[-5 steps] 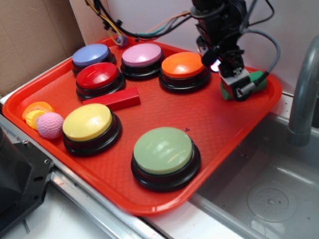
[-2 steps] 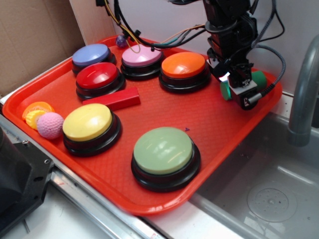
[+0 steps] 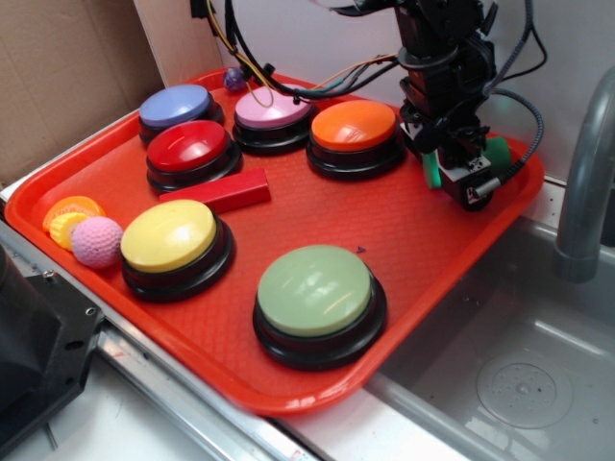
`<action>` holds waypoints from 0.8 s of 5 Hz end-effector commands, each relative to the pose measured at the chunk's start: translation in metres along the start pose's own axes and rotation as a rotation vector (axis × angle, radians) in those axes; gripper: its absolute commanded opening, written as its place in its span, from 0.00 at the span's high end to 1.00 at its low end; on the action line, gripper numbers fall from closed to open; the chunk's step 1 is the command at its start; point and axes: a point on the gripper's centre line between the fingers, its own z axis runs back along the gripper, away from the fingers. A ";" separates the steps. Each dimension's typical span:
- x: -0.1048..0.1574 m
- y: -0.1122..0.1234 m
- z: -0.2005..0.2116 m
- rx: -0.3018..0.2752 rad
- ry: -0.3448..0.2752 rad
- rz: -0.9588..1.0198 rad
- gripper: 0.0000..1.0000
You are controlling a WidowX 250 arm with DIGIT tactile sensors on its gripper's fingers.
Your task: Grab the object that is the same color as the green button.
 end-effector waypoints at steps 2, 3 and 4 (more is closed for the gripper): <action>-0.015 0.014 0.082 0.025 0.052 0.065 1.00; -0.045 0.033 0.115 0.069 0.059 0.203 1.00; -0.076 0.046 0.134 0.067 0.100 0.326 1.00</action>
